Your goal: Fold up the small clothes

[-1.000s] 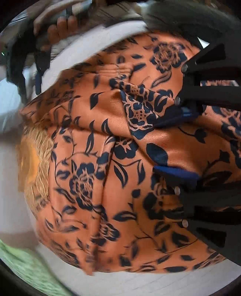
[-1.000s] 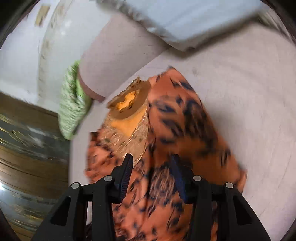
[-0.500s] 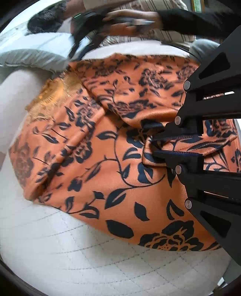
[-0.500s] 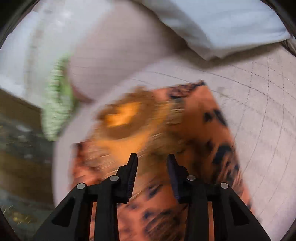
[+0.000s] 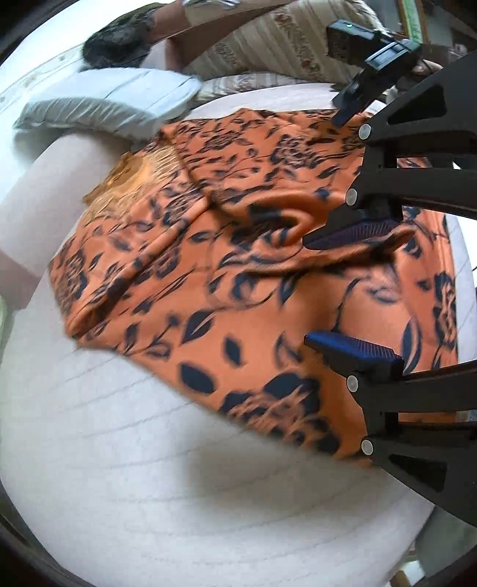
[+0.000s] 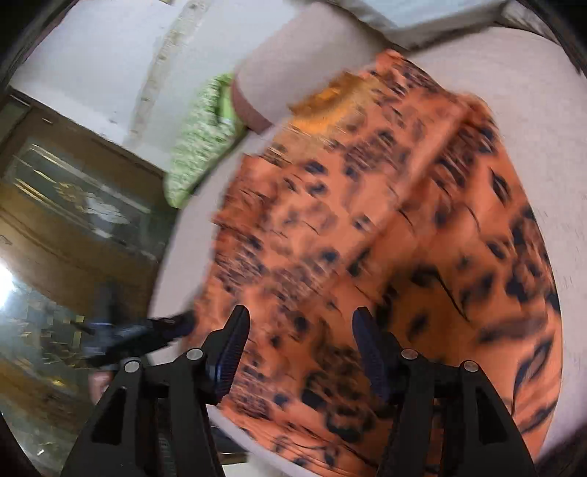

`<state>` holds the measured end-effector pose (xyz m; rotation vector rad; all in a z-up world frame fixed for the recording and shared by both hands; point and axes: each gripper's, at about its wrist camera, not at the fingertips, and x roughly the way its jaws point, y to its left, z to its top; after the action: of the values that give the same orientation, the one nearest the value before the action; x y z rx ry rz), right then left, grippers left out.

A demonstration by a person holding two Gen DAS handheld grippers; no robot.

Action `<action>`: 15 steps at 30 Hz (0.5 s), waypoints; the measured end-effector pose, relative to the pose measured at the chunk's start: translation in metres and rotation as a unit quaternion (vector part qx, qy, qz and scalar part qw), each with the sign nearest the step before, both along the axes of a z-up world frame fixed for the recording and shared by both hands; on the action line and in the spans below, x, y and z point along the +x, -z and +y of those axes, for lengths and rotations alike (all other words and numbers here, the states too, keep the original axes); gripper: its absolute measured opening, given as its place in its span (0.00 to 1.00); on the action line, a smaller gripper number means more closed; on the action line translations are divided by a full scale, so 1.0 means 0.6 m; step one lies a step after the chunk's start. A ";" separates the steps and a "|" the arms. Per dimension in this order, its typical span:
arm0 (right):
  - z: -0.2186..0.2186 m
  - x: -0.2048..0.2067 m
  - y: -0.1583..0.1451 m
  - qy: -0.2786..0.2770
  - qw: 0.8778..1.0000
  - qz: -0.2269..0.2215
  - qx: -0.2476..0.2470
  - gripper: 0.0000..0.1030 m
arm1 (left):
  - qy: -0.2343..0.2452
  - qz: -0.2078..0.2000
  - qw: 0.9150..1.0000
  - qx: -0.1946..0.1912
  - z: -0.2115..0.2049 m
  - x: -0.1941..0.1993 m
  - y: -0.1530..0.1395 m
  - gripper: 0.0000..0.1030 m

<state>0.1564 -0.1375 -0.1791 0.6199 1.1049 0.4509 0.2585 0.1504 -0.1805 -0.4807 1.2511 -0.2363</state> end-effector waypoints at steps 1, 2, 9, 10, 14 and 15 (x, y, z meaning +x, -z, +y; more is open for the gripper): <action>0.005 -0.001 0.004 0.003 1.000 0.005 -0.012 0.59 | -0.004 -0.002 1.000 0.010 -0.006 -0.002 0.000 0.43; 0.008 0.001 0.006 0.005 1.000 0.002 -0.013 0.59 | -0.012 -0.004 1.000 0.020 -0.010 0.002 0.003 0.43; 0.012 -0.007 0.005 0.021 0.997 -0.028 -0.069 0.59 | -0.015 -0.038 0.997 0.068 -0.025 -0.005 0.005 0.06; 0.006 -0.009 0.008 0.029 0.996 -0.027 -0.074 0.58 | -0.015 -0.044 0.996 0.071 -0.025 -0.015 0.000 0.05; -0.019 -0.014 0.006 0.060 0.994 -0.031 -0.087 0.58 | -0.048 -0.081 0.995 0.042 -0.007 -0.065 -0.038 0.00; -0.022 -0.014 0.006 0.064 0.994 -0.030 -0.086 0.58 | -0.062 -0.092 0.993 0.038 0.000 -0.078 -0.046 0.00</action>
<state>0.1479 -0.1510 -0.1828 0.5188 1.0277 0.2600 0.2118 0.1506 -0.1528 -0.4580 1.0430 -0.1248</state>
